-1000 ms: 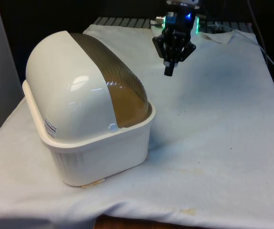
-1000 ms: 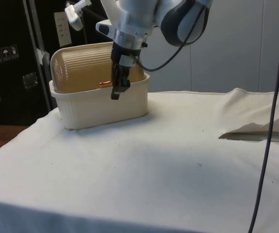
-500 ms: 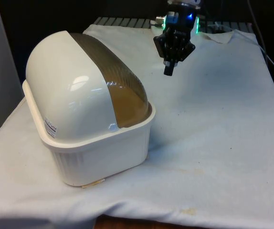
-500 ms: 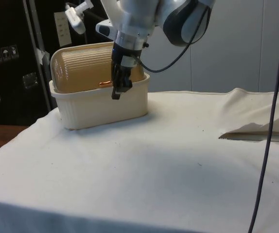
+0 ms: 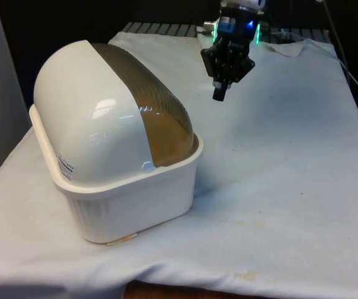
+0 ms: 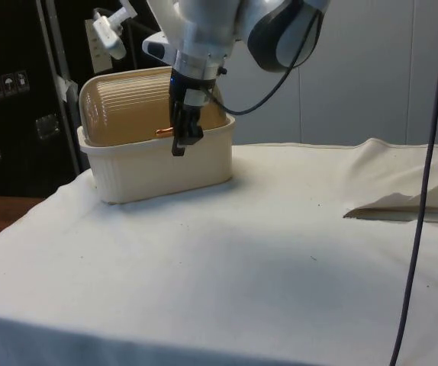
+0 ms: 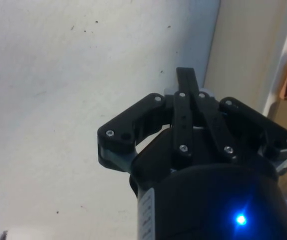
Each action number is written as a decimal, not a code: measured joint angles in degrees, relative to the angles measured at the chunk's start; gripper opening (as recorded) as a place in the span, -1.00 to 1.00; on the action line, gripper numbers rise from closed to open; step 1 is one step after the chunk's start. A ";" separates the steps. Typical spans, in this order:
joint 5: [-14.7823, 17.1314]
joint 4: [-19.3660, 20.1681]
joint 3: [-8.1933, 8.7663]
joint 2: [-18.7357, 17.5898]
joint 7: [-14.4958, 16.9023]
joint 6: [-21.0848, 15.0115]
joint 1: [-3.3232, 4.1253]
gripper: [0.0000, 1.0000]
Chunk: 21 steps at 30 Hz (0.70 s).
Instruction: Open the lid, then close it.
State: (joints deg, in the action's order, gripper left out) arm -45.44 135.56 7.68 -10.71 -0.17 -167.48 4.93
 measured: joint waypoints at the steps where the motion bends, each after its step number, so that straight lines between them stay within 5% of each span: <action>1: -0.11 -0.23 0.00 -0.11 0.00 0.23 0.00 -1.00; 21: -4.13 -4.53 -1.20 -1.38 -0.86 7.73 0.57 -1.00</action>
State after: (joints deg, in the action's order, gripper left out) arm -49.56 131.04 6.47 -12.09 -1.03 -159.74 5.50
